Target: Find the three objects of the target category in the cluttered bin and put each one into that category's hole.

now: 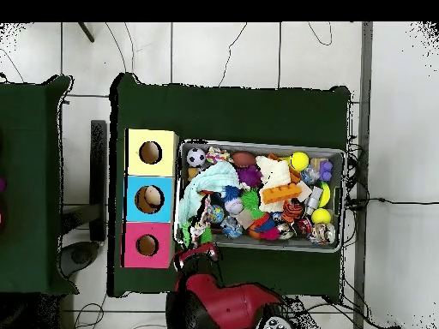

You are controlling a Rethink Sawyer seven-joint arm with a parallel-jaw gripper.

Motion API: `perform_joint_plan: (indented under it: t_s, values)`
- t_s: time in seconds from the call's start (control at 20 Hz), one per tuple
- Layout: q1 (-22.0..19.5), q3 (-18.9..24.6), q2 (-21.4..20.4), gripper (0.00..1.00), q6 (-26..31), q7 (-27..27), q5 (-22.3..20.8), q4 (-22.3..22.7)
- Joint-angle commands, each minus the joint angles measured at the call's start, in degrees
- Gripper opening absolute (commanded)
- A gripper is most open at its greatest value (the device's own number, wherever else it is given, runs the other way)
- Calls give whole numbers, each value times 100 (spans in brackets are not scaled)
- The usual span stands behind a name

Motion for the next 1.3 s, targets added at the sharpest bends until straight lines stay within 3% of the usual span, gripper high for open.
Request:
perform_joint_plan:
  t_s: [0.05, 0.3, 0.5, 0.85, 1.3]
  values:
    - [342, 79, -341, 0, -640, 1541, 628, 291]
    - [975, -638, 13, 0, -28, 730, 758, -118]
    - [1312, -1124, 188, 0, -129, 514, 910, -415]
    - [1616, -1495, 427, 0, -40, 424, 920, -700]
    - [1394, -1462, 342, 0, -416, 665, 670, -810]
